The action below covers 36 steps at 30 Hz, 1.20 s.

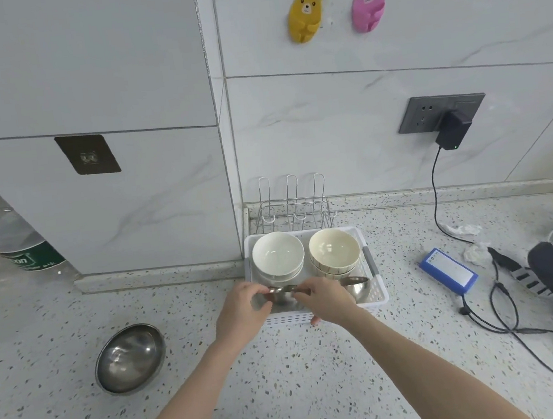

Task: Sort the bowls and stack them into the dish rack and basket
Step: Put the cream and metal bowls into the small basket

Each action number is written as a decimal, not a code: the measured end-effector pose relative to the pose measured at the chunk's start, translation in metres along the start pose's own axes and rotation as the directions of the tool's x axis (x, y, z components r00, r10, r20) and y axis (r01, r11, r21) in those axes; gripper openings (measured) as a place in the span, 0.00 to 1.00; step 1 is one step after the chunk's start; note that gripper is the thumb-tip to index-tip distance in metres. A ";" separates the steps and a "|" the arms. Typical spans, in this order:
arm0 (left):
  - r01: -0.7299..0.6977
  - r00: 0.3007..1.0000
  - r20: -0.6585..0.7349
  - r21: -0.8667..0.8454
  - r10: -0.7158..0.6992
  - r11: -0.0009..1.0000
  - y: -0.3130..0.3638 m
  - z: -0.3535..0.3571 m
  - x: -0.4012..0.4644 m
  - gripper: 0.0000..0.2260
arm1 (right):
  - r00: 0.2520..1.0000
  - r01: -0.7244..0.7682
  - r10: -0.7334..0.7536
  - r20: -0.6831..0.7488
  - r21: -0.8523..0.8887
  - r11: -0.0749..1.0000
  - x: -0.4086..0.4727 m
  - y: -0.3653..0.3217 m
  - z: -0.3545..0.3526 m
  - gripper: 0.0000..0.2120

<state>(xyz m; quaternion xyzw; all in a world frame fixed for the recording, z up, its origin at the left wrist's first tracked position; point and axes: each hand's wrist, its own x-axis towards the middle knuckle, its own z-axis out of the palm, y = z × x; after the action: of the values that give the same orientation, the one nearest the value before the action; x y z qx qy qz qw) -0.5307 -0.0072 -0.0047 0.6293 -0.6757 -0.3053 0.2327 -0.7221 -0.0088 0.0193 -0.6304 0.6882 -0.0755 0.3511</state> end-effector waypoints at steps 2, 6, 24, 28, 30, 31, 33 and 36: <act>0.039 0.998 -0.040 -0.055 -0.042 0.998 -0.006 -0.006 -0.008 0.08 | 1.000 -0.017 0.016 -0.027 -0.031 0.999 -0.004 -0.002 -0.002 0.15; 0.123 0.978 -0.155 -0.107 -0.139 0.987 -0.038 -0.032 -0.035 0.11 | 0.966 -0.061 0.013 -0.258 -0.179 0.982 -0.015 -0.018 -0.003 0.21; 0.575 0.673 -0.065 -0.580 -0.737 0.576 -0.188 -0.106 -0.110 0.24 | 0.980 0.071 -0.093 0.175 0.124 0.990 -0.040 -0.118 0.151 0.21; 0.532 0.701 -0.082 -0.603 -0.709 0.595 -0.179 -0.113 -0.109 0.22 | 0.978 0.085 -0.115 0.173 0.171 0.982 -0.045 -0.124 0.153 0.22; 0.511 0.729 -0.076 -0.601 -0.680 0.614 -0.173 -0.117 -0.109 0.21 | 0.978 0.114 -0.146 0.147 0.206 0.972 -0.048 -0.124 0.151 0.22; 0.500 0.744 -0.067 -0.603 -0.664 0.621 -0.168 -0.120 -0.108 0.21 | 0.977 0.135 -0.166 0.130 0.219 0.966 -0.050 -0.124 0.149 0.23; 0.486 0.766 -0.045 -0.612 -0.641 0.624 -0.157 -0.123 -0.105 0.19 | 0.973 0.176 -0.206 0.108 0.237 0.956 -0.051 -0.123 0.143 0.25; 0.474 0.790 -0.011 -0.622 -0.613 0.623 -0.134 -0.124 -0.097 0.16 | 0.957 0.253 -0.280 0.069 0.266 0.930 -0.051 -0.121 0.131 0.25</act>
<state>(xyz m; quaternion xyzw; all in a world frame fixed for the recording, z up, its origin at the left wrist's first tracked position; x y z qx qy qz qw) -0.3389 0.0716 -0.0049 0.7301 -0.2922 -0.4826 0.3856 -0.5499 0.0591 0.0079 -0.6708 0.5611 -0.1766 0.4517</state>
